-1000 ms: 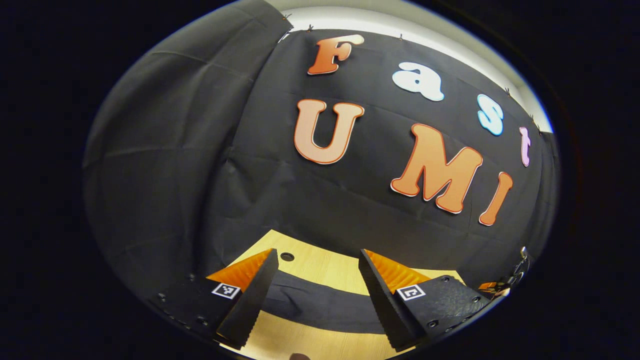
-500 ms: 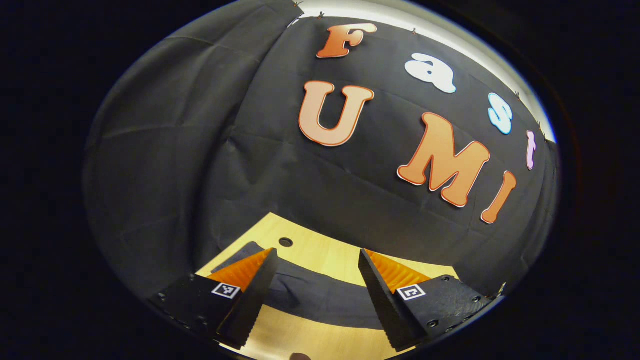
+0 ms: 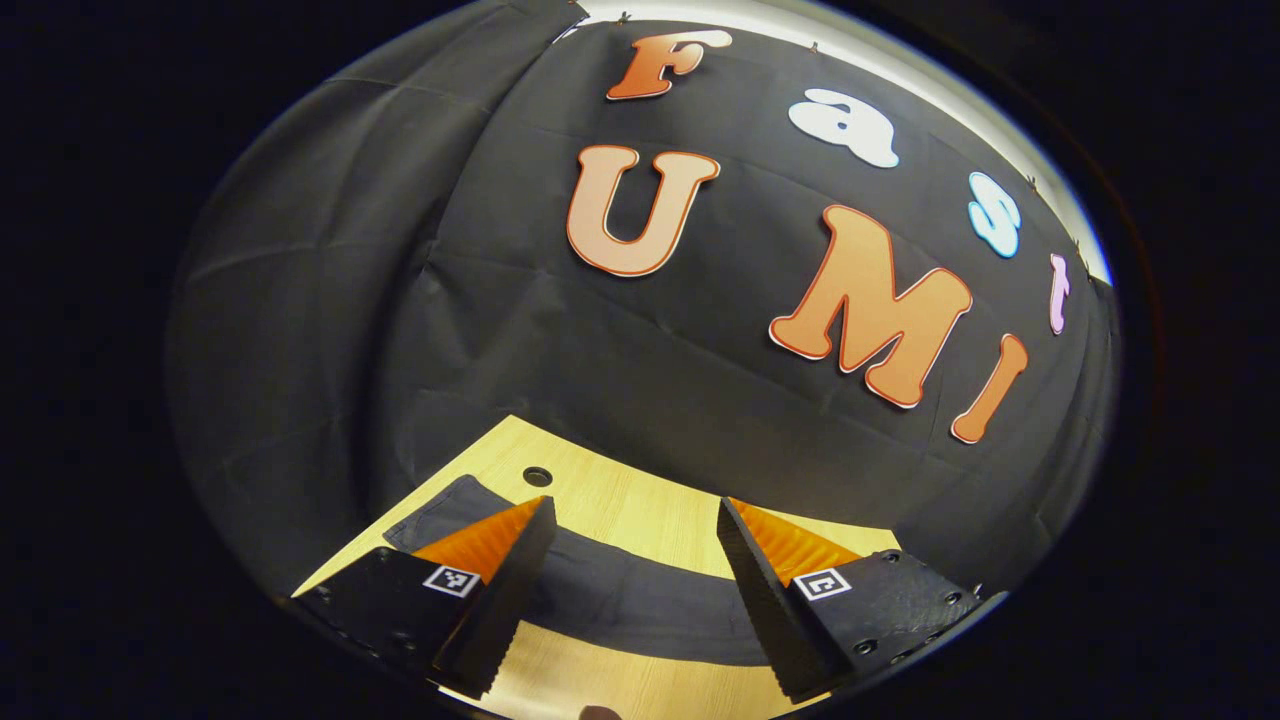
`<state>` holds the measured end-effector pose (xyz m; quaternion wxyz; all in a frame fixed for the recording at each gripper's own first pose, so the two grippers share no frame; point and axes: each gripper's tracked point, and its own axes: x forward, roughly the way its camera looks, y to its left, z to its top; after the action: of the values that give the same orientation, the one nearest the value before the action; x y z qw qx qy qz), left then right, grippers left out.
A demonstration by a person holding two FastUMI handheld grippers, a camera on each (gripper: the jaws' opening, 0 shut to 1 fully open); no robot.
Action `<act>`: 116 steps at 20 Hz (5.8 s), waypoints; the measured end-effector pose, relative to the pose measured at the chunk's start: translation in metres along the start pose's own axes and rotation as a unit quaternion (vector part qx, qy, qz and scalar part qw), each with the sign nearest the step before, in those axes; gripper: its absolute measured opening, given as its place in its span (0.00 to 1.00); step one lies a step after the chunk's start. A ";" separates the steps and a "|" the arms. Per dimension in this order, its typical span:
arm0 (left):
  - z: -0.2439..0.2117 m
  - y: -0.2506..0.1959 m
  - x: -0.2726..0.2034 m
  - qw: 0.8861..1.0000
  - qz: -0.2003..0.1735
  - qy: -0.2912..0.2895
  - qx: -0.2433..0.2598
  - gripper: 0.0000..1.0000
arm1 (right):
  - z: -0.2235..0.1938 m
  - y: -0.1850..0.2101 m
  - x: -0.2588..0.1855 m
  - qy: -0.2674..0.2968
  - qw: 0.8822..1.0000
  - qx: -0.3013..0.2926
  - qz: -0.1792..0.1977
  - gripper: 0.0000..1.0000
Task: Grasp the waist and the cuffs of the jeans and fold them to make the two legs overlap; first hold the waist and fold one-third of the jeans toward the cuffs, then hold the cuffs and fold the remaining one-third in the same direction to finish folding.
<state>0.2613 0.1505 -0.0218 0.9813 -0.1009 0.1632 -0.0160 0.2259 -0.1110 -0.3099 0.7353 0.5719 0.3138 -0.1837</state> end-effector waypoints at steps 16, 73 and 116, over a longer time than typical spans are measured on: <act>-0.016 0.041 0.002 0.998 0.037 0.025 -0.046 0.98 | 0.016 0.007 0.028 -0.151 0.973 -0.176 -0.016 0.20; -0.136 0.353 0.146 0.934 0.045 0.132 -0.330 0.98 | 0.034 0.026 -0.021 0.073 0.858 -0.504 0.064 0.99; -0.033 -0.050 0.127 0.980 -0.152 0.080 -0.098 0.07 | 0.226 0.005 -0.123 -0.080 0.846 -0.525 0.054 0.99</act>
<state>0.3711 0.0869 -0.0828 0.9367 -0.2186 0.2244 -0.1564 0.1957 -0.3369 -0.1896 0.9571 0.1000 0.2719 0.0032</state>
